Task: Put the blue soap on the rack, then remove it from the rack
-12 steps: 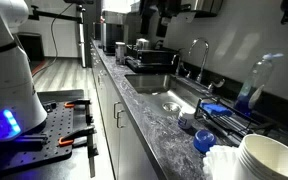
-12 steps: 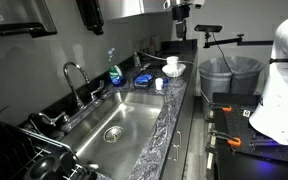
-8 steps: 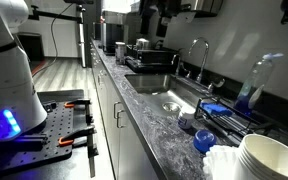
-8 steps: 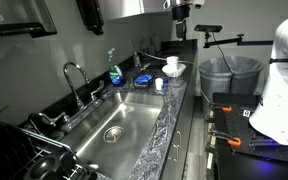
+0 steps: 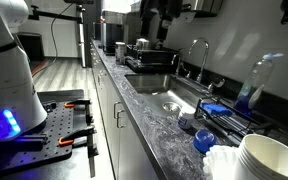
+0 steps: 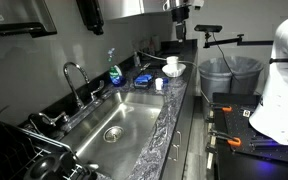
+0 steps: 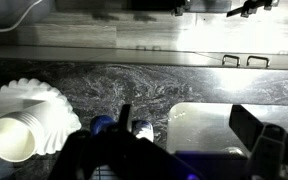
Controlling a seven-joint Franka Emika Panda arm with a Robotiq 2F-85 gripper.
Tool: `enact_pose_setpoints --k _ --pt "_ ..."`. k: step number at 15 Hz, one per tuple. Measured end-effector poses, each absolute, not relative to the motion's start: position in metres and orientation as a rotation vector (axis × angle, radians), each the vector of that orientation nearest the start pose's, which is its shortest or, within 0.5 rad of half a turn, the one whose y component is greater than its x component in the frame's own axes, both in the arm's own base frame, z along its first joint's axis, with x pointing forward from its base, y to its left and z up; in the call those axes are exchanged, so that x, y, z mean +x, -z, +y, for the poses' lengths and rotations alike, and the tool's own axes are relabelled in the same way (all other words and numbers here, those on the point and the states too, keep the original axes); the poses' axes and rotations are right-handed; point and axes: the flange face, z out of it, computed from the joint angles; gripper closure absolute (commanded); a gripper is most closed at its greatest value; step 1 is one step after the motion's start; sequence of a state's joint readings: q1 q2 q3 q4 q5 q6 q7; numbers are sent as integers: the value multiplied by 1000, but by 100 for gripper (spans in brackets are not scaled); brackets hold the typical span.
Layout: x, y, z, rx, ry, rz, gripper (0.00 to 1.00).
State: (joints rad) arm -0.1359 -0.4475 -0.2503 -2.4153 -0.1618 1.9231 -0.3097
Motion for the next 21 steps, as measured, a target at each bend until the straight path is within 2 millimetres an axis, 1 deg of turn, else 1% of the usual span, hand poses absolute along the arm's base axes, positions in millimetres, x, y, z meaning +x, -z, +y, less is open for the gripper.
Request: enact_pose_setpoints --k 2,6,11,14,16,21 --pt "378 -455 -172 -3181 -127 -40 0" --pt "393 -427 -186 -3186 -173 -144 0" --pt "413 -382 -212 -3163 -233 -326 0" --pt "424 -358 -224 -3154 -282 -356 0" --pt "430 -351 -230 -3155 -311 -348 0" --pt "434 -352 -233 -3159 -314 -345 0"
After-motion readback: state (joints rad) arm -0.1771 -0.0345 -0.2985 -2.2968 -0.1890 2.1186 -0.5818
